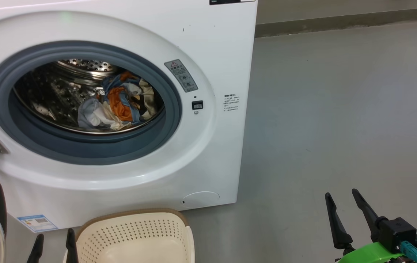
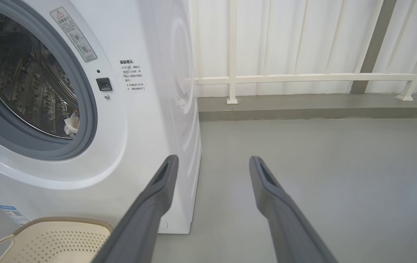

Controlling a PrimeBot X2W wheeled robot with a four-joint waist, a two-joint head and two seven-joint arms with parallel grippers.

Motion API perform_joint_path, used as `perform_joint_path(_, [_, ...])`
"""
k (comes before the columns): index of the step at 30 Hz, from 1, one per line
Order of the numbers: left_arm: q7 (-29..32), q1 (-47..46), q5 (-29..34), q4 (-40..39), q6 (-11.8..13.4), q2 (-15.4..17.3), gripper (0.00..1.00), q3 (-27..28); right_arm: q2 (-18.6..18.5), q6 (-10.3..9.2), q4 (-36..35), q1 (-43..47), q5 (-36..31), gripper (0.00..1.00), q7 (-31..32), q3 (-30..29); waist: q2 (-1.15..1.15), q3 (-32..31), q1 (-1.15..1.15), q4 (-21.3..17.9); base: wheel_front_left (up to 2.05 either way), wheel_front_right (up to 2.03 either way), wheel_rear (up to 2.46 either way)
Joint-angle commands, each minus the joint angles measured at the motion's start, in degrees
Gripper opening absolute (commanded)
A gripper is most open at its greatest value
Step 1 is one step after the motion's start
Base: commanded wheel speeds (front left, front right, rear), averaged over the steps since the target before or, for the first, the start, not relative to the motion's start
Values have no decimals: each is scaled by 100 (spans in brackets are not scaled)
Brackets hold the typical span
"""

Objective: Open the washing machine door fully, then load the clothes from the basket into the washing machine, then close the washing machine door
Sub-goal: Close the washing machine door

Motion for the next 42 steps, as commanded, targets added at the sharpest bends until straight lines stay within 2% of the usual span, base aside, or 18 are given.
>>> perform_joint_path(1, [-33, -175, 46, -91, 81, 51, 100, 182, -23, 13, -116, -103, -64, 100, -28, 167, 0, 1, 0, -11, -49, 49, 0])
perform_joint_path(10, [-33, -202, 93, -80, 134, 51, 100, 185, -23, 13, -117, -88, -40, 100, -28, 129, 0, 2, 0, -21, -104, 104, 0])
perform_joint_path(18, [-33, -250, 25, -167, 16, 51, 100, 173, -23, 13, -115, -77, 18, 100, -28, 140, 0, 22, 0, -4, -193, 193, 0])
perform_joint_path(24, [-33, -258, 54, -190, 22, 51, 100, 170, -23, 13, -122, -75, 3, 100, -28, 135, 0, 23, 0, 0, -118, 118, 0])
perform_joint_path(42, [-33, -226, 100, -172, -86, 51, 100, 119, -23, 13, -114, -53, -25, 100, -28, 143, 0, -21, 0, 47, -12, 12, 0])
